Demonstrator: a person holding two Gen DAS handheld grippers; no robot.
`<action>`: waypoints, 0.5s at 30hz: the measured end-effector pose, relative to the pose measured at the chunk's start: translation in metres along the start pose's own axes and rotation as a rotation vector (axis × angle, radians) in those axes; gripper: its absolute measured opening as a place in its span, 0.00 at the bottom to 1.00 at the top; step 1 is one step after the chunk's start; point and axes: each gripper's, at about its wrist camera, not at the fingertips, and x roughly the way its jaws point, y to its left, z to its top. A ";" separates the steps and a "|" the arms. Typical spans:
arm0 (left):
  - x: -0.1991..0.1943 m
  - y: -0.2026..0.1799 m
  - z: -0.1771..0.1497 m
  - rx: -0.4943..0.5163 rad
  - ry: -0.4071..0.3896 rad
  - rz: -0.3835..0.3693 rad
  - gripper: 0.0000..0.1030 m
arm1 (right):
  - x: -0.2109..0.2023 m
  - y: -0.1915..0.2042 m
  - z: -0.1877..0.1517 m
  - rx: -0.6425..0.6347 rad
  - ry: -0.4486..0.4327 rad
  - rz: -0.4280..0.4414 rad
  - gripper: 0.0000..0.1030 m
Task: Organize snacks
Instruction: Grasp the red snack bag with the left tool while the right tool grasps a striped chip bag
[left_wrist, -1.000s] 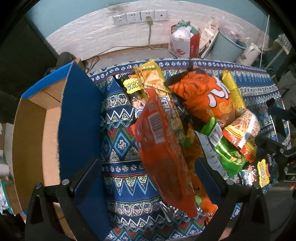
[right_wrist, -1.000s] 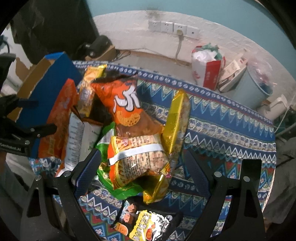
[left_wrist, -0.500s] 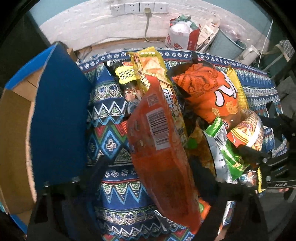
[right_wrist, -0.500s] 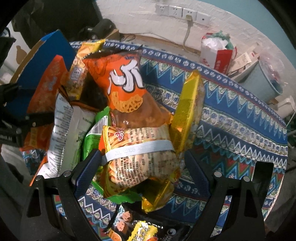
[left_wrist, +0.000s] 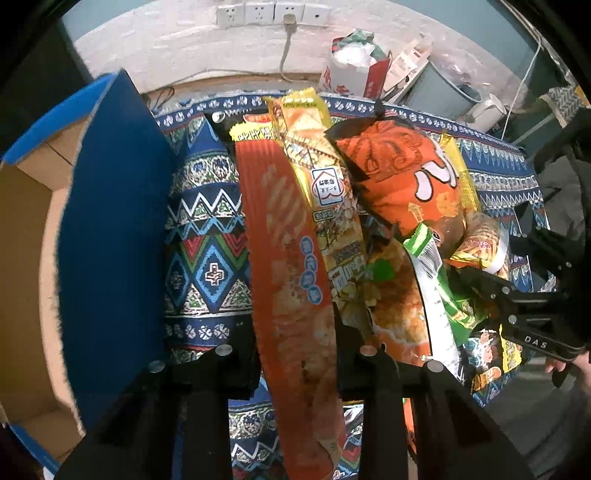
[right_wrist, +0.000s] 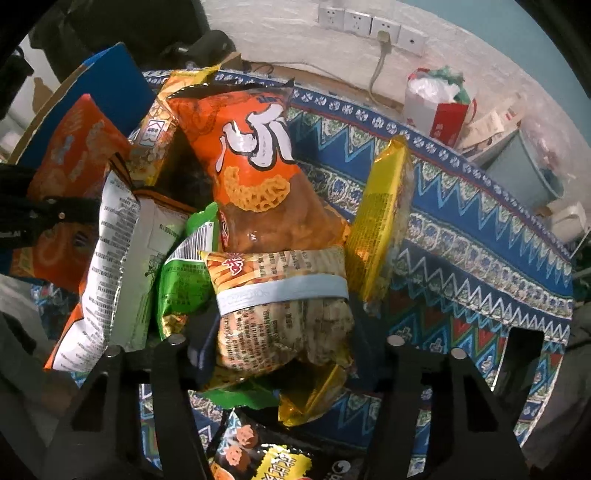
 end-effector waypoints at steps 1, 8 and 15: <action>-0.002 -0.001 0.000 0.005 -0.006 0.005 0.29 | -0.003 0.003 -0.002 0.001 -0.002 0.001 0.56; -0.031 -0.004 -0.007 0.033 -0.089 0.043 0.28 | -0.030 0.008 -0.006 0.017 -0.059 -0.025 0.55; -0.063 -0.009 -0.014 0.059 -0.175 0.065 0.28 | -0.070 0.016 -0.005 0.033 -0.145 -0.047 0.55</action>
